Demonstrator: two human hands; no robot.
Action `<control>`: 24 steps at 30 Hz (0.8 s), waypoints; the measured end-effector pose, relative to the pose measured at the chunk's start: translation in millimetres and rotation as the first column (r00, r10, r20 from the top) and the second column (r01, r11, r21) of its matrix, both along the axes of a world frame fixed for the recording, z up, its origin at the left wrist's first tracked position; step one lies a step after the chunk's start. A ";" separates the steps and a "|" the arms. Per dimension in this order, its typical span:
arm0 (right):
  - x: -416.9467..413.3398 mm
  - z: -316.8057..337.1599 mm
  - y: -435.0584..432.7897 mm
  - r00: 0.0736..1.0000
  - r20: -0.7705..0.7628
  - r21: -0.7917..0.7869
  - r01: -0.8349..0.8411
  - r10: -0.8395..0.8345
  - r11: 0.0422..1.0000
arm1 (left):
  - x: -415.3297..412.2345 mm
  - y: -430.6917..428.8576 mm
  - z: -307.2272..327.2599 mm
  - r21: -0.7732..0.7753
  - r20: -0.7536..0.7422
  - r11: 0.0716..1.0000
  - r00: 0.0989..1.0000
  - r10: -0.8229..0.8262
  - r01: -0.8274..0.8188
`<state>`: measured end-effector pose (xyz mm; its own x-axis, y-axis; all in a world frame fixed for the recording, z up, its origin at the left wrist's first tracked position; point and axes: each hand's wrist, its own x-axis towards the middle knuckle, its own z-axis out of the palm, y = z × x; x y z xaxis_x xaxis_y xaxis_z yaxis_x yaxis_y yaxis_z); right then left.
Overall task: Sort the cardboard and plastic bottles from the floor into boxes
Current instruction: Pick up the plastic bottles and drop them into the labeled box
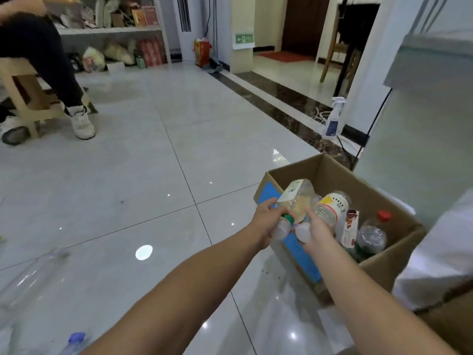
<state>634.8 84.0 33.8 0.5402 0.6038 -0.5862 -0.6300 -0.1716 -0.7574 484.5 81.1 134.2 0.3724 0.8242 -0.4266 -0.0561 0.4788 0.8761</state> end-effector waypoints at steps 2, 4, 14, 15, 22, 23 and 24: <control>3.8 19.3 -3.2 0.999 0.027 -0.016 0.030 -0.030 0.999 | 22.6 6.4 -0.3 0.043 -0.024 0.998 0.999 -0.044 0.045; 7.1 42.9 -9.7 0.985 0.092 -0.104 0.158 -0.149 0.982 | 42.4 15.2 0.2 0.109 -0.067 0.988 0.992 -0.106 0.113; 61.1 -29.8 12.7 0.966 0.258 -0.340 0.080 0.011 0.937 | 73.8 36.6 -32.3 0.433 -0.735 0.606 0.650 -0.191 0.667; 51.3 -15.9 7.4 0.970 0.240 -0.362 0.044 0.047 0.931 | 65.1 36.7 -40.3 0.415 -0.768 0.596 0.616 -0.175 0.687; -15.0 41.4 -20.8 0.780 0.586 -0.417 0.057 0.220 0.907 | -29.8 44.7 -73.5 0.247 -0.899 0.684 0.426 -0.104 0.687; -25.8 40.4 -21.7 0.724 0.638 -0.414 0.036 0.262 0.909 | -47.3 43.9 -77.6 0.234 -0.904 0.711 0.417 -0.091 0.663; -38.4 39.4 -22.4 0.657 0.688 -0.410 -0.001 0.310 0.912 | -66.5 42.4 -81.7 0.222 -0.910 0.740 0.408 -0.077 0.635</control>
